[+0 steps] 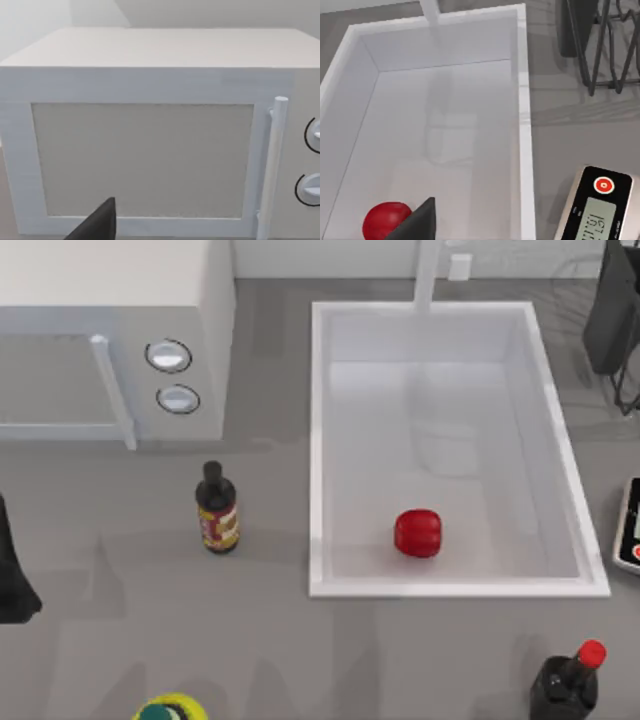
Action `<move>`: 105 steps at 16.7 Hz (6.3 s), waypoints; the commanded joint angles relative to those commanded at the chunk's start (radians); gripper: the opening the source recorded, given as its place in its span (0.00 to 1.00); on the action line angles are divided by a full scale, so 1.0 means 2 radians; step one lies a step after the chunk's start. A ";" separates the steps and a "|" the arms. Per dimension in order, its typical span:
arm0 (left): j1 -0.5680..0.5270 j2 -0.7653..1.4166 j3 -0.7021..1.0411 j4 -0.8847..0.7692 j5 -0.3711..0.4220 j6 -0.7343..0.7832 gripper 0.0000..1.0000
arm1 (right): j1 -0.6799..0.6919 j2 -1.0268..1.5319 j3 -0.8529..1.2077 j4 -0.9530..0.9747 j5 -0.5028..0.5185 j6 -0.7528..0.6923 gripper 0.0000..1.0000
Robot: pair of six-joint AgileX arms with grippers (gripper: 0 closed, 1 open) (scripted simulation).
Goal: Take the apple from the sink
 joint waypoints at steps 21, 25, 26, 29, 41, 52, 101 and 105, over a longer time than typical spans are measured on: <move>0.000 0.000 0.000 0.000 0.000 0.000 1.00 | 0.193 0.844 0.697 -0.405 0.005 0.171 1.00; 0.000 0.000 0.000 0.000 0.000 0.000 1.00 | 0.193 0.848 0.699 -0.406 0.005 0.171 1.00; 0.000 0.000 0.000 0.000 0.000 0.000 1.00 | 0.191 0.847 0.698 -0.405 0.005 0.171 1.00; 0.000 0.000 0.000 0.000 0.000 0.000 1.00 | 0.191 0.859 0.687 -0.386 0.005 0.171 1.00; 0.000 0.000 0.000 0.000 0.000 0.000 1.00 | 0.194 0.971 0.596 -0.180 0.006 0.173 1.00; 0.000 0.000 0.000 0.000 0.000 0.000 1.00 | 0.194 0.971 0.596 -0.180 0.006 0.173 0.32; 0.000 0.000 0.000 0.000 0.000 0.000 1.00 | -0.039 0.712 0.706 -0.556 0.006 -0.063 0.00; 0.000 0.000 0.000 0.000 0.000 0.000 1.00 | -0.086 0.676 0.655 -0.534 0.003 -0.110 0.00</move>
